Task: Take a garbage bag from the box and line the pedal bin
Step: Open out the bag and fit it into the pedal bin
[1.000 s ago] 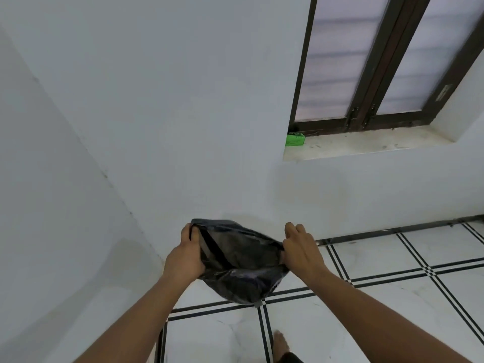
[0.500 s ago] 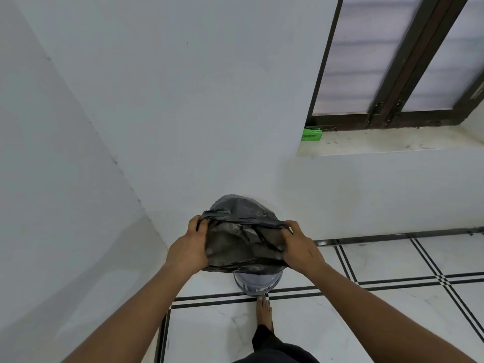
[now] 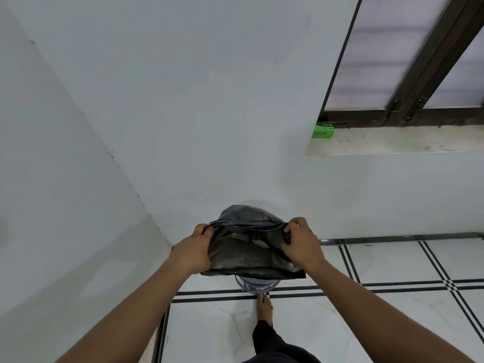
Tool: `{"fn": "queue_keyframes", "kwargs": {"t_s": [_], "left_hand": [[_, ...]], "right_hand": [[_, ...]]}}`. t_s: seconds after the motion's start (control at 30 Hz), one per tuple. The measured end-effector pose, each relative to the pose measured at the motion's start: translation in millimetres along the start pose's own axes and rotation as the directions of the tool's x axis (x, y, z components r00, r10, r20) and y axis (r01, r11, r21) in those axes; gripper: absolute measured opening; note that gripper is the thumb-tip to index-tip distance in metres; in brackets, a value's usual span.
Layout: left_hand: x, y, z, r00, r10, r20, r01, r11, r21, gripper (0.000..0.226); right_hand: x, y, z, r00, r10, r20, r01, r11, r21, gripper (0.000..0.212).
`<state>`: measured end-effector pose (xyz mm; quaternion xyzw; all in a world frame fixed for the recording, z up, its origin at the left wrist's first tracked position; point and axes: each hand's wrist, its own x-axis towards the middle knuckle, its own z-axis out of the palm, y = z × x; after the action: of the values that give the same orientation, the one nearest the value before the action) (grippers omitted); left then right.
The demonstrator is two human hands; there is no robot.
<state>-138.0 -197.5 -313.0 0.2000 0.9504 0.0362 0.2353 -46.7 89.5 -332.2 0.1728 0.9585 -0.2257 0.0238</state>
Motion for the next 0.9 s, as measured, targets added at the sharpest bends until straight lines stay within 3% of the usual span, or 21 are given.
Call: {"fn": "queue_keyframes", "kwargs": {"t_s": [0.1, 0.23, 0.43, 0.63, 0.9], "left_hand": [[11.9, 3.8, 1.3, 0.999, -0.016, 0.051, 0.017, 1.000, -0.010, 0.086], [21.7, 9.9, 5.1, 0.989, -0.100, 0.112, 0.099, 0.995, 0.015, 0.062], [50.9, 8.6, 23.2, 0.972, -0.118, 0.201, 0.118, 0.993, 0.011, 0.070], [90.6, 9.5, 57.5, 0.941, -0.135, 0.309, 0.146, 0.989, -0.010, 0.060], [177.7, 4.6, 120.9, 0.889, -0.160, 0.429, 0.201, 0.978, -0.052, 0.044]], "right_hand": [[15.8, 5.7, 6.3, 0.996, -0.034, 0.077, 0.036, 0.999, -0.017, 0.047], [27.5, 8.1, 12.8, 0.981, -0.027, 0.191, 0.041, 0.997, -0.068, 0.036], [50.5, 15.1, 40.1, 0.960, -0.006, 0.279, 0.023, 0.998, -0.060, 0.030], [87.2, 35.3, 81.1, 0.930, 0.037, 0.365, -0.014, 0.998, -0.064, 0.026], [159.5, 77.2, 161.9, 0.835, 0.137, 0.533, -0.096, 0.990, -0.104, 0.033]]}}
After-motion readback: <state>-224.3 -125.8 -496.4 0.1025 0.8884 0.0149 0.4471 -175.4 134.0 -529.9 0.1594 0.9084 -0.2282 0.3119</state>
